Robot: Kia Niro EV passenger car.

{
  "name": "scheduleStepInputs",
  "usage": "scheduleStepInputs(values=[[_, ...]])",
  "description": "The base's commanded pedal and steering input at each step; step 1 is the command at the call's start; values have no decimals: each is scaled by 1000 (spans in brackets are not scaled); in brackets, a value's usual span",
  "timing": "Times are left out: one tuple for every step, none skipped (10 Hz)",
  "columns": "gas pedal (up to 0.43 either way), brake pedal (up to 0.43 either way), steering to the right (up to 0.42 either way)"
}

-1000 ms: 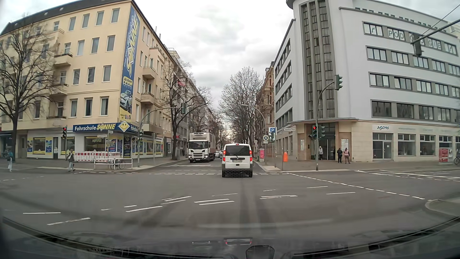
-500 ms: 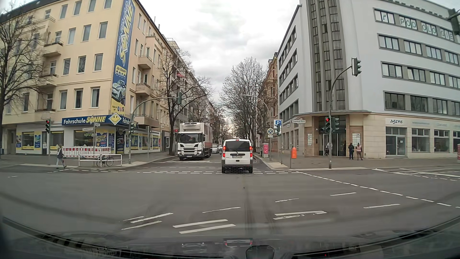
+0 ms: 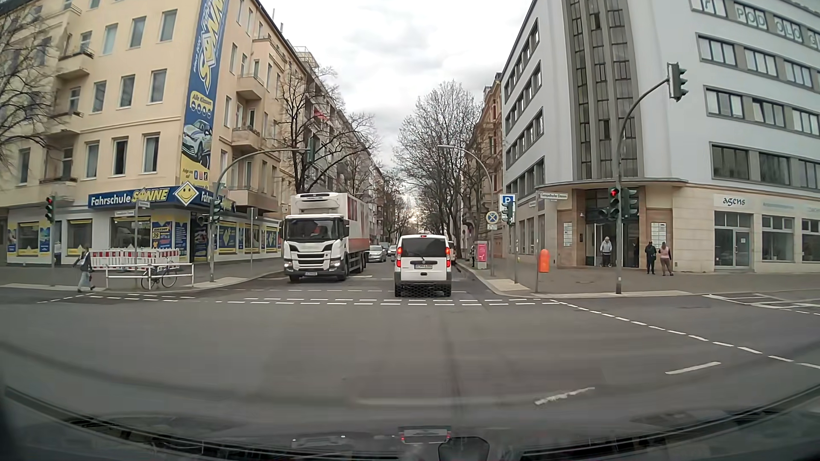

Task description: Follow the waypoints while adhering to traffic rules and regulations

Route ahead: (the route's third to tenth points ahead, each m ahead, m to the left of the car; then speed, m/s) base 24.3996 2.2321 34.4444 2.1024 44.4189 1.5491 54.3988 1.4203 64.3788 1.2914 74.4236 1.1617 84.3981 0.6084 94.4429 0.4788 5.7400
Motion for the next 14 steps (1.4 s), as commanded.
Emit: scheduleStepInputs(values=[[39, 12, -11], [39, 12, -11], [39, 12, -11], [39, 12, -11], [39, 12, -10], [20, 12, -10], [39, 12, -10], [47, 12, -7], [47, 12, -7], [59, 12, -5], [28, 12, -3], [28, 12, -3], [20, 12, -3], [0, 12, -3]])
